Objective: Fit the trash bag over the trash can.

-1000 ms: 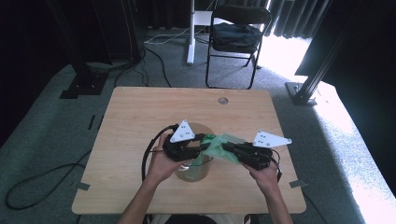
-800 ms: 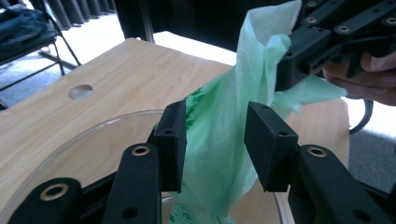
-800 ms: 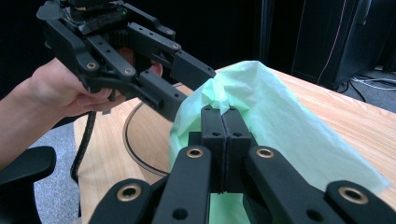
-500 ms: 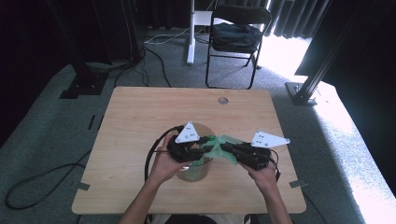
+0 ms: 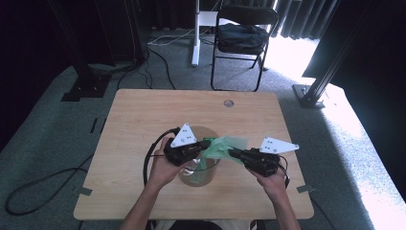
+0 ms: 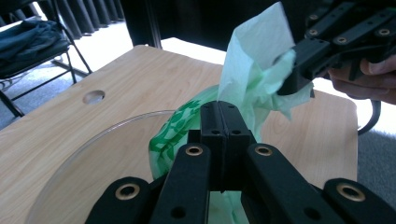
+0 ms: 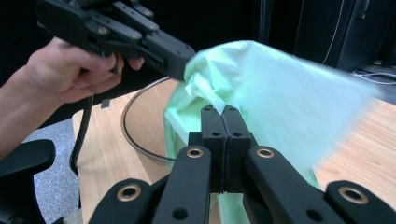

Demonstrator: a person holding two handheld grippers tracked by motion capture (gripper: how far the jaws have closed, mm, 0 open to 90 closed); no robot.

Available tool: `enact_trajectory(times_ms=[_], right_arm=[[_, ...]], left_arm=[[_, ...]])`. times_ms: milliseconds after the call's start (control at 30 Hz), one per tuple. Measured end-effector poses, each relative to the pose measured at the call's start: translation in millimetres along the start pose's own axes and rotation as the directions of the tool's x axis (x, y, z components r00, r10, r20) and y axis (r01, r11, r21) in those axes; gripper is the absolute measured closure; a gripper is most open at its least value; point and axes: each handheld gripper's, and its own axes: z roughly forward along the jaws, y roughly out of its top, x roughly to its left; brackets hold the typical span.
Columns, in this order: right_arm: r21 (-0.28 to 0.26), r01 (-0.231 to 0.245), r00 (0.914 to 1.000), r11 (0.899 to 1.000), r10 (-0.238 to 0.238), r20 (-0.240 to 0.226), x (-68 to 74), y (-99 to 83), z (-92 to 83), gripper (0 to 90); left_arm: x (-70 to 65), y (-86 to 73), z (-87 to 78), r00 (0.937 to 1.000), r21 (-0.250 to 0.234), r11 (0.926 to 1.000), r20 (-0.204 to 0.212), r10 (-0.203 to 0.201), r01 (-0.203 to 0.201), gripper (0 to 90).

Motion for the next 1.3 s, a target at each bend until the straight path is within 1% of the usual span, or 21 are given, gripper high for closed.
enact_trajectory(times_ms=[133,233,267,300,433,600,933,1033,1067,1233,1300], right_arm=[[0.008,-0.007,1.0,1.0,0.007,0.003,-1.5,-4.0,-1.2,90.0],[0.014,-0.009,1.0,1.0,0.009,0.001,-1.2,-6.2,-1.0,90.0],[0.014,-0.009,1.0,1.0,0.009,0.001,-1.2,-6.2,-1.0,90.0],[0.016,-0.009,1.0,1.0,0.009,0.0,-0.8,-6.8,-0.8,90.0],[0.027,-0.004,1.0,1.0,0.005,-0.009,1.9,-8.9,1.8,90.0],[0.04,-0.004,0.9997,0.999,0.005,-0.024,5.5,-13.2,5.7,90.0],[0.076,0.002,0.9988,0.997,0.001,-0.048,14.3,-23.4,10.6,90.0],[0.081,0.006,0.9986,0.997,-0.002,-0.052,16.0,-25.2,11.3,90.0],[0.083,0.004,0.9986,0.997,0.001,-0.053,16.7,-26.0,11.6,90.0],[0.094,0.004,0.9984,0.996,0.001,-0.057,17.8,-29.5,12.2,90.0],[0.098,0.004,0.9983,0.995,0.002,-0.058,18.1,-30.8,12.0,90.0]], left_arm=[[7.7,-7.6,-8.8,0.9992,-0.008,0.9995,-0.024,-0.032,0.032,90.0],[13.3,-14.6,-15.0,0.9973,-0.016,0.9981,-0.044,-0.059,0.059,90.0],[13.3,-14.6,-15.0,0.9973,-0.016,0.9981,-0.044,-0.059,0.059,90.0],[16.2,-19.1,-18.6,0.996,-0.017,0.9974,-0.054,-0.07,0.07,90.0],[21.1,-26.6,-26.3,0.9928,-0.023,0.9956,-0.077,-0.092,0.09,90.0],[26.2,-34.2,-34.0,0.9888,-0.024,0.994,-0.103,-0.109,0.107,90.0],[37.7,-54.1,-48.7,0.973,-0.036,0.9854,-0.156,-0.17,0.166,90.0],[41.0,-59.9,-53.9,0.967,-0.046,0.9814,-0.169,-0.191,0.186,90.0],[41.9,-61.0,-55.1,0.966,-0.048,0.9811,-0.172,-0.193,0.187,90.0],[47.2,-69.0,-61.8,0.9567,-0.061,0.9749,-0.188,-0.222,0.214,90.0],[48.6,-71.7,-62.7,0.9542,-0.061,0.9734,-0.193,-0.228,0.221,90.0]])
